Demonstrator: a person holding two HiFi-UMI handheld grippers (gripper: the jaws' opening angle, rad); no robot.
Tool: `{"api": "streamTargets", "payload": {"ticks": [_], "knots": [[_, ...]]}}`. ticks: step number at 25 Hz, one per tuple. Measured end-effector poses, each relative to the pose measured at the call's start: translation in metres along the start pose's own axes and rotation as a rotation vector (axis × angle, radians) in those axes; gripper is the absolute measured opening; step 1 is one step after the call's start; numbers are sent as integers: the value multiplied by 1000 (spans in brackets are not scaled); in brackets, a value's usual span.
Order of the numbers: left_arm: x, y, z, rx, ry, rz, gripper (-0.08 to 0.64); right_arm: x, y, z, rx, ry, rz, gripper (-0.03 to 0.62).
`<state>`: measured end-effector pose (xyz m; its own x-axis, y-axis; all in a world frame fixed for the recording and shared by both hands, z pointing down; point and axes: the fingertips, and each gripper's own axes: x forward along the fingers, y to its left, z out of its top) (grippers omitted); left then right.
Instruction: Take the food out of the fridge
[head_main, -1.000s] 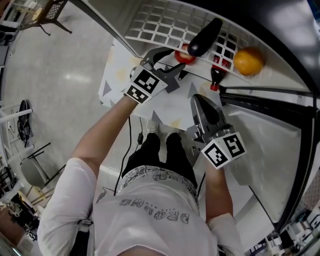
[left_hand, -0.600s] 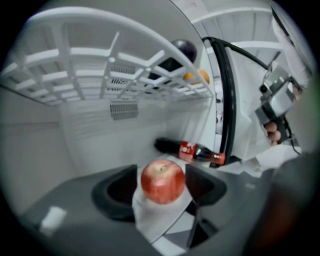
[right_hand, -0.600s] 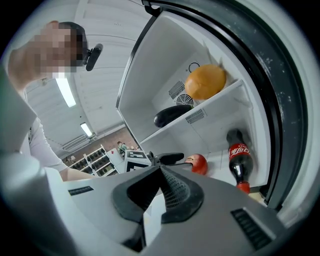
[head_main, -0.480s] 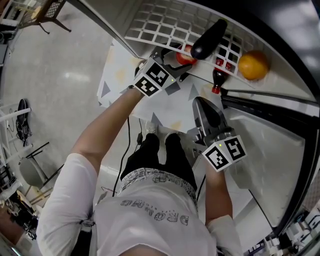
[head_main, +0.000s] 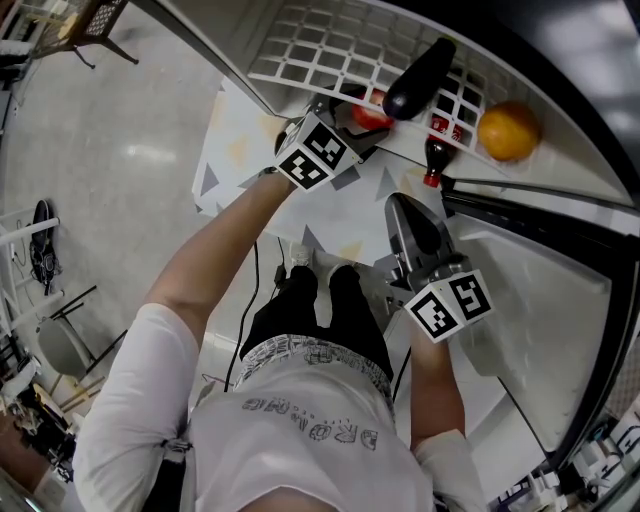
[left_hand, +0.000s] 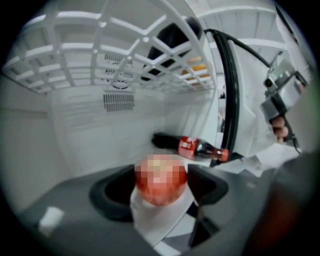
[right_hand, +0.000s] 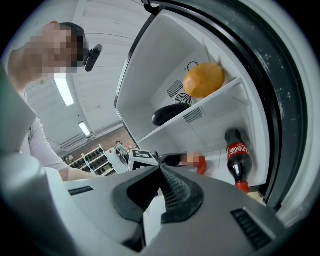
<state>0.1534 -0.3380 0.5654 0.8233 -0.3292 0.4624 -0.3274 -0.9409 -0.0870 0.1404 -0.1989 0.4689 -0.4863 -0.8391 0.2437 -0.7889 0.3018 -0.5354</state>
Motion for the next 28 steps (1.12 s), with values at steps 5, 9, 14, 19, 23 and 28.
{"api": "streamTargets", "payload": {"ticks": [5, 9, 14, 19, 23, 28], "knots": [[-5, -2, 1, 0, -8, 3, 328, 2, 0, 0, -3, 0, -8, -11], [-17, -7, 7, -2, -42, 11, 328, 2, 1, -1, -10, 2, -14, -11], [-36, -16, 16, -24, -76, 8, 328, 0, 7, 0, -16, 0, -19, -11], [-59, -23, 27, -33, -100, 19, 327, -3, 15, 4, -21, -10, -21, -11], [-76, -27, 34, -30, -110, 26, 327, -6, 24, 7, -30, -19, -21, -11], [-98, -35, 43, -40, -131, 36, 327, -13, 33, 10, -40, -27, -30, -11]]}}
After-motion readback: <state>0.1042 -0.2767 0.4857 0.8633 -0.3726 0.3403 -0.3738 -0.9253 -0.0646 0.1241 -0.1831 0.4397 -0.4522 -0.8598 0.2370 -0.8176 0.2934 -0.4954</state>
